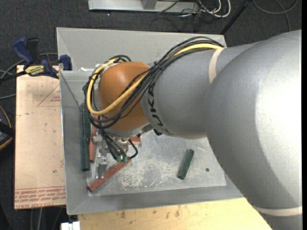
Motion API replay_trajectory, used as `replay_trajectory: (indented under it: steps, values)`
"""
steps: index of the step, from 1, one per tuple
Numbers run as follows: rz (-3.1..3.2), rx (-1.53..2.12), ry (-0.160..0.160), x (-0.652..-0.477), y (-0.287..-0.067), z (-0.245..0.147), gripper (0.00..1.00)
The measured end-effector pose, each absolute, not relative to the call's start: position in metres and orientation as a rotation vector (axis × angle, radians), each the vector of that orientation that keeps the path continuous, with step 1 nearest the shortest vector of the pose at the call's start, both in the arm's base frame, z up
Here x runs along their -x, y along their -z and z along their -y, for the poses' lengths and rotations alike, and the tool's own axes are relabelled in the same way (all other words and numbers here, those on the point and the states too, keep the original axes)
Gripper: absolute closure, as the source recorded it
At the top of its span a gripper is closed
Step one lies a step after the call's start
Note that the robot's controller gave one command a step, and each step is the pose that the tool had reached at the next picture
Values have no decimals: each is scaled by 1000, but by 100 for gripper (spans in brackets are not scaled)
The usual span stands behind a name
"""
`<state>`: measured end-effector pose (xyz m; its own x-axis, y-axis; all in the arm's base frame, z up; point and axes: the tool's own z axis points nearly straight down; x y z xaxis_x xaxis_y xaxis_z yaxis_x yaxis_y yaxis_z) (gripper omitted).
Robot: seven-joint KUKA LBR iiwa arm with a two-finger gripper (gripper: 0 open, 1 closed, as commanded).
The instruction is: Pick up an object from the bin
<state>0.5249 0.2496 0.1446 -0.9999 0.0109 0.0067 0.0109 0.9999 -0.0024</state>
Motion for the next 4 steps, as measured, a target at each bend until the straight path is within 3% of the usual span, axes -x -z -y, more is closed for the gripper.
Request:
replay_trajectory:
  steps: [1, 2, 3, 4]
  values:
    - [3142, 18, 1, -526, -149, -250, 0]
    - [3152, 95, 13, -498, -76, -223, 100]
    - [3152, 96, 13, -498, -76, -223, 100]
    - [3147, 4, 5, -491, -253, -222, 100]
